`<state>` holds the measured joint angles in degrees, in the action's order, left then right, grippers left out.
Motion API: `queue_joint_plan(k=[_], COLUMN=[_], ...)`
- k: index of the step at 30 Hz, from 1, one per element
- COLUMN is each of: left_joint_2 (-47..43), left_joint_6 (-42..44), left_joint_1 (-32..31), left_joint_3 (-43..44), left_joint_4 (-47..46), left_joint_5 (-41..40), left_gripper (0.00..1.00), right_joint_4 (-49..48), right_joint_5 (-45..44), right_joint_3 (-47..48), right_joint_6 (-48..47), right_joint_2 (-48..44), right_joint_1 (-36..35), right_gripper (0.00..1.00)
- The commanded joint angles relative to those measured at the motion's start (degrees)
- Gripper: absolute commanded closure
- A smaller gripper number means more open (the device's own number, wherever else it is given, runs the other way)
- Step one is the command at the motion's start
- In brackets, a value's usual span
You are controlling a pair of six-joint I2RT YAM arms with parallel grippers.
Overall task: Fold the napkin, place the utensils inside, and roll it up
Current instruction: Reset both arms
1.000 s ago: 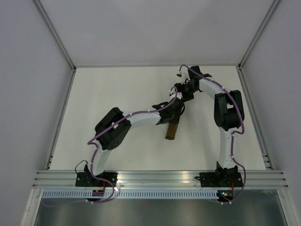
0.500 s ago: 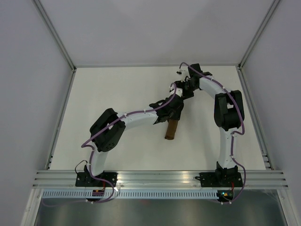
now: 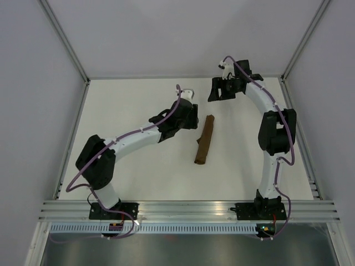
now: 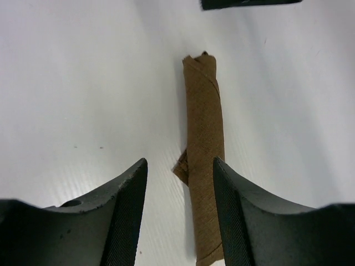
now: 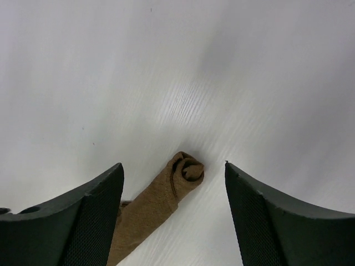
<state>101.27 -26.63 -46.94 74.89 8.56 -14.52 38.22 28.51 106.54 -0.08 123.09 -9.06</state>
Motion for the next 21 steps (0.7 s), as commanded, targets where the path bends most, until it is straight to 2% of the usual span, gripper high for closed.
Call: queue_joint_plan(k=[1, 5, 8, 9, 11, 15, 18, 21], left_joint_2=[-10.4, -19.8, -27.6, -29.4, -34.5, -39.6, -41.5, -41.9], left_joint_6=[2.8, 4.4, 5.5, 6.1, 6.8, 7.6, 7.1, 7.5], left_joint_1=[2.2, 4.7, 6.3, 6.6, 7.1, 7.4, 7.4, 7.6], left_joint_3=[-3.2, -7.1, -10.8, -12.7, -14.4, -17.8, -19.3, -19.4], left_joint_4=[-2.7, -1.4, 0.5, 1.2, 1.6, 3.3, 3.5, 3.6], left_joint_5=[2.0, 5.0, 7.2, 7.8, 8.3, 9.3, 9.7, 9.9], left_gripper=[0.43, 0.42, 0.4, 0.39, 0.36, 0.35, 0.34, 0.34], right_joint_4=[-0.4, -0.2, -3.0, -4.2, -5.3, -7.2, -8.9, -8.9], right_joint_5=[3.0, 4.6, 5.4, 4.7, 2.4, -2.6, -3.9, -3.8], right_joint_3=[4.2, 0.0, -8.3, -13.1, -17.7, -30.0, -35.3, -36.5], right_joint_6=[3.9, 0.6, -2.9, -3.8, -6.2, -8.7, -9.1, -8.6], right_joint_2=[-7.5, -16.6, -27.6, -33.2, -38.6, -51.0, -55.1, -54.7], right_joint_1=[4.6, 10.1, 16.3, 17.7, 21.2, 22.7, 22.9, 22.9], right_gripper=[0.21, 0.17, 0.11, 0.07, 0.05, 0.02, 0.02, 0.02])
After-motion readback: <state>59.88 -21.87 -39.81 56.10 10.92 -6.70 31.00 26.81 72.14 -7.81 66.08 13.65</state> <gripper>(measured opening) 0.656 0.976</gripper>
